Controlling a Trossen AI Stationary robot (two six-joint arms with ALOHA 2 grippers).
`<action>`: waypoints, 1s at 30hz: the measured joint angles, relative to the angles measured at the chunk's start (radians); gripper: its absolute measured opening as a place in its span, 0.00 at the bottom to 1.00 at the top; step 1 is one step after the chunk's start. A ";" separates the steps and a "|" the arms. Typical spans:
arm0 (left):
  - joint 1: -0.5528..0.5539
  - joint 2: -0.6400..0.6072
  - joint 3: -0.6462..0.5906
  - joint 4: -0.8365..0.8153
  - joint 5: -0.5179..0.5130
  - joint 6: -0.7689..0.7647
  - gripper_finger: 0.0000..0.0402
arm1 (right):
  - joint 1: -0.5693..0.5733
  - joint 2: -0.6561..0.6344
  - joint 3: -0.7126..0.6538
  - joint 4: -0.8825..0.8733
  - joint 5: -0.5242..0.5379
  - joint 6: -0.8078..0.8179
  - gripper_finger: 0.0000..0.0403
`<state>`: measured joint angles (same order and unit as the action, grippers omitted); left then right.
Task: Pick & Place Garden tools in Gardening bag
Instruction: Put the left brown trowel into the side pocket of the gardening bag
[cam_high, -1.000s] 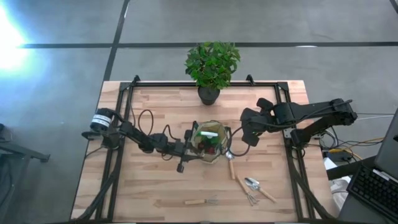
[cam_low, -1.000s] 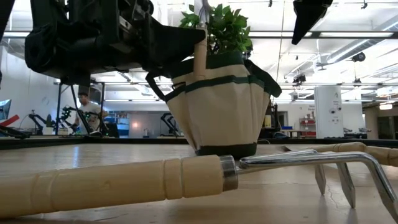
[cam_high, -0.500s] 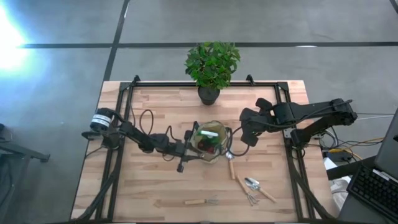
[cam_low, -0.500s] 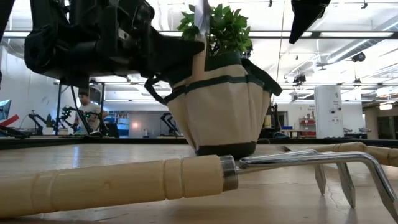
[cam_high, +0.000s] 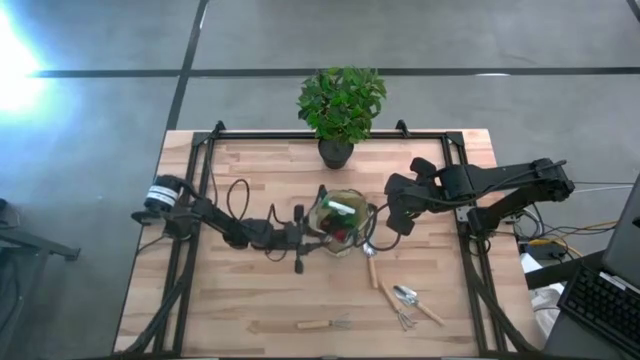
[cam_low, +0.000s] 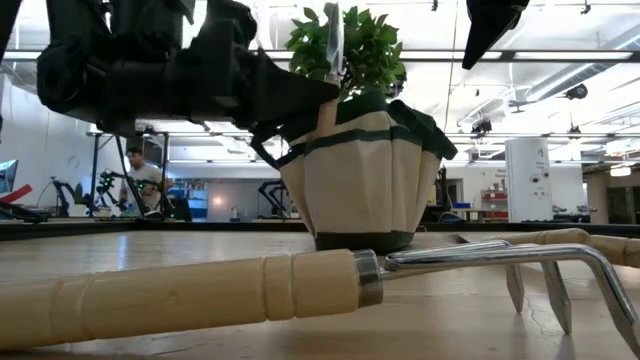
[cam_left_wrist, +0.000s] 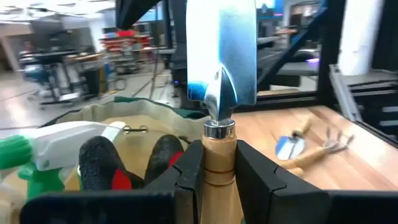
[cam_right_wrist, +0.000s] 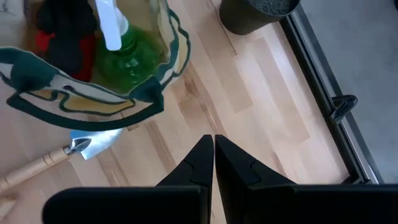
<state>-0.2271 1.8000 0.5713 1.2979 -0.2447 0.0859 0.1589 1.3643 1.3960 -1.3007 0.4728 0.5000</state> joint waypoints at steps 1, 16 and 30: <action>-0.014 0.000 0.006 -0.001 -0.037 -0.001 0.17 | 0.000 0.000 0.000 0.000 0.000 -0.003 0.02; -0.174 -0.005 0.132 -0.171 -0.639 -0.030 0.17 | 0.000 0.000 0.000 0.000 0.000 -0.005 0.02; -0.171 -0.005 0.128 -0.189 -0.741 -0.083 0.17 | 0.000 0.000 0.000 0.001 0.000 -0.006 0.02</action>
<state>-0.3983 1.7954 0.6991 1.1093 -0.9855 0.0030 0.1589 1.3643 1.3956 -1.2998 0.4728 0.4942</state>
